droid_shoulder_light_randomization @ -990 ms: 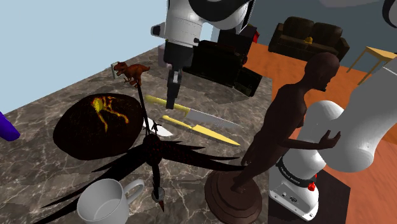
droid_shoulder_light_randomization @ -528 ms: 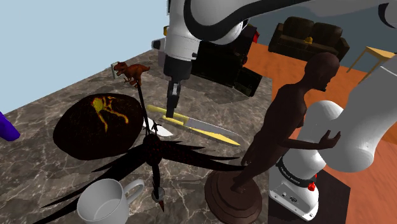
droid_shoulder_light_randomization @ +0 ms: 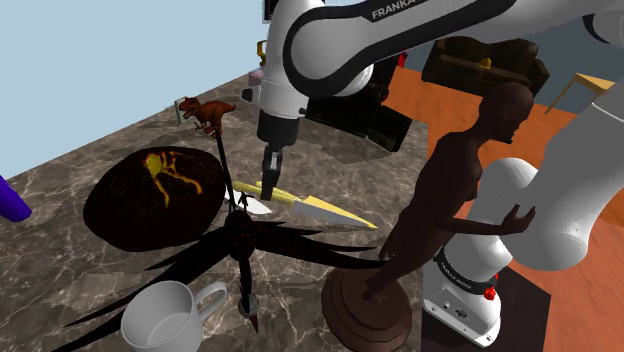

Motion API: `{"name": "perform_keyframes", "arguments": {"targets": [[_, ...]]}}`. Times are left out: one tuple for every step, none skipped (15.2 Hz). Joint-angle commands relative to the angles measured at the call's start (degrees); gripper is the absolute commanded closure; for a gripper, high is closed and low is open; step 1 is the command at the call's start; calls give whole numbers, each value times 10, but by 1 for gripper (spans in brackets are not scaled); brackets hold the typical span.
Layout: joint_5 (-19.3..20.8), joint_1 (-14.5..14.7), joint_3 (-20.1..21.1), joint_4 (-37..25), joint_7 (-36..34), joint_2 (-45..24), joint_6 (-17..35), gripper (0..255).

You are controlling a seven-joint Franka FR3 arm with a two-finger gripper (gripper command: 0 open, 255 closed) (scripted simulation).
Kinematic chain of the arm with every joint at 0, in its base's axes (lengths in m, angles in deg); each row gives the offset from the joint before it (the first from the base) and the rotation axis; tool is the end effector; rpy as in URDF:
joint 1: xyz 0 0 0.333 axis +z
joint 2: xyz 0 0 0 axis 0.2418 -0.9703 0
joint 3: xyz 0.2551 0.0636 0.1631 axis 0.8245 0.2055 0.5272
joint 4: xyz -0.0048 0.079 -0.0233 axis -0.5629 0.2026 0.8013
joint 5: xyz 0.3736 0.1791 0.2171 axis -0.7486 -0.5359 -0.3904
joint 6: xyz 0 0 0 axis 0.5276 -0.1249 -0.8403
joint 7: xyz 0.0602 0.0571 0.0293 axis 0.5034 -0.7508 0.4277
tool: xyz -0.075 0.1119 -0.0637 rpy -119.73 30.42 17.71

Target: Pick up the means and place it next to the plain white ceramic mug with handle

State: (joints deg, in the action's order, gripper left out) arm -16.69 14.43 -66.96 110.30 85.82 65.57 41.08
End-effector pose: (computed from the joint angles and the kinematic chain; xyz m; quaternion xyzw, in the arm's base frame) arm 0.4583 0.3204 0.3153 -0.8958 -0.4163 0.0111 0.1555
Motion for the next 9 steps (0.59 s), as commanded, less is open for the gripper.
{"name": "perform_keyframes", "arguments": {"targets": [[-4, 2, 1, 7, 4, -8, 16, 255], [-5, 2, 2, 11, 7, -12, 23, 255], [-7, 2, 2, 14, 10, -16, 30, 255], [-9, 3, 2, 18, 13, -21, 38, 255], [-11, 3, 3, 21, 16, -25, 45, 255], [-13, 4, 3, 25, 19, -29, 52, 255], [-16, 4, 3, 28, 22, -34, 60, 255], [-18, 4, 4, 31, 25, -39, 68, 255], [-18, 4, 4, 31, 25, -39, 68, 255]]}}
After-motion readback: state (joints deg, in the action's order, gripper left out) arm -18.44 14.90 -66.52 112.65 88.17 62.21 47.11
